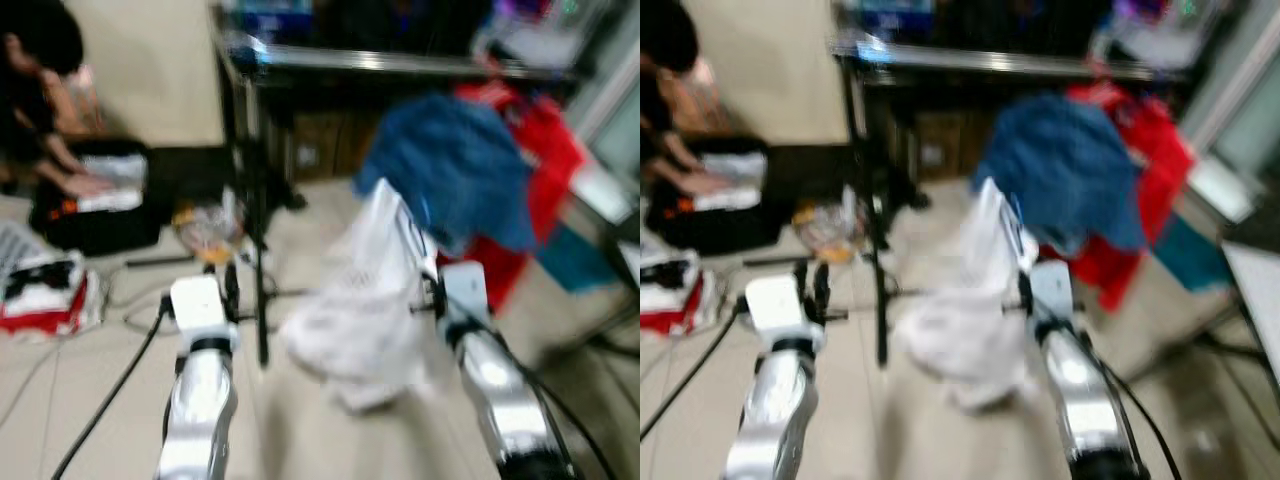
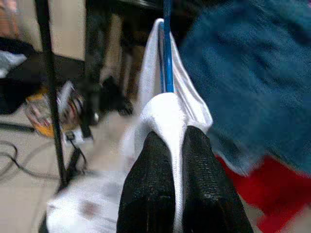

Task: Hang hanger

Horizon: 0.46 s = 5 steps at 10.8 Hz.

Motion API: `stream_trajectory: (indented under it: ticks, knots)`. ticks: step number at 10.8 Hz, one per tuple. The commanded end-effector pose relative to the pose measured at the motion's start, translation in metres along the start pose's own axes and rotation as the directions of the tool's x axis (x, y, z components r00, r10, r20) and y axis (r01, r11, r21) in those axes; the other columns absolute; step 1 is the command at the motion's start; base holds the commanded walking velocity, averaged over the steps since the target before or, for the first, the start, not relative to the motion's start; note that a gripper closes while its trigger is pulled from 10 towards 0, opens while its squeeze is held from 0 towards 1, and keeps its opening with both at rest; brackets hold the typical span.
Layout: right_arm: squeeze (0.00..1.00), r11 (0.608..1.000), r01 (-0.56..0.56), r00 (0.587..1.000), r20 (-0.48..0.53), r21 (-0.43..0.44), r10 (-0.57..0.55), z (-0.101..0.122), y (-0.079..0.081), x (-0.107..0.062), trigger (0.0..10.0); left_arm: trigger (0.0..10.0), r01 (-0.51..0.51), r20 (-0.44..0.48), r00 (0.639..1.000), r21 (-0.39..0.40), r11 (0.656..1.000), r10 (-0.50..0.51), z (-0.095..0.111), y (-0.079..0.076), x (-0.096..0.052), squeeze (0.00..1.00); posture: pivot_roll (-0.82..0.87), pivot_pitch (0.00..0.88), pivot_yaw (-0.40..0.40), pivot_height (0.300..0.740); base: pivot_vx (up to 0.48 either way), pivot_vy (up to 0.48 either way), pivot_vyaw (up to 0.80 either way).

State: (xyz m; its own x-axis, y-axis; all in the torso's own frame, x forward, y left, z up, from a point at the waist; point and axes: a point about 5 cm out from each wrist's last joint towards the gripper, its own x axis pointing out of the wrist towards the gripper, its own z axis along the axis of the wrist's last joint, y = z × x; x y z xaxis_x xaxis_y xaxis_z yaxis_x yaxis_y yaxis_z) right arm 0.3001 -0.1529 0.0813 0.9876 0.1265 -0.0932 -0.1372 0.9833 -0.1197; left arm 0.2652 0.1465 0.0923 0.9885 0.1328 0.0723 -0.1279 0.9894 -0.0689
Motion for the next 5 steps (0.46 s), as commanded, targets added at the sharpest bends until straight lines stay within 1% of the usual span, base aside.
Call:
stream_trajectory:
  ticks: [1, 4, 5]
  knots:
    - [0.00, 1.000, -0.002, 0.999, 0.054, -0.015, 0.003, 0.013, 0.004, 0.005, 10.0, 10.0, -0.011, -0.004, 1.000, 0.003, 1.000, 0.011, 0.000, 0.001, 0.001, 0.00, 0.17, 0.089, -0.088, 0.740, 0.480, 0.000, 0.00]
    - [0.00, 1.000, 0.008, 0.995, 0.097, -0.030, -0.005, 0.034, 0.007, 0.018, 10.0, 10.0, -0.006, -0.002, 1.000, 0.006, 1.000, 0.006, 0.000, 0.000, 0.001, 0.00, 0.17, 0.090, -0.091, 0.740, 0.480, 0.000, 0.00]
    - [0.00, 0.999, 0.014, 0.994, 0.104, -0.039, -0.010, 0.038, 0.008, 0.021, 10.0, 10.0, -0.004, -0.001, 1.000, 0.008, 1.000, 0.004, 0.000, 0.000, 0.001, 0.00, 0.17, 0.090, -0.092, 0.740, 0.480, 0.000, 0.00]
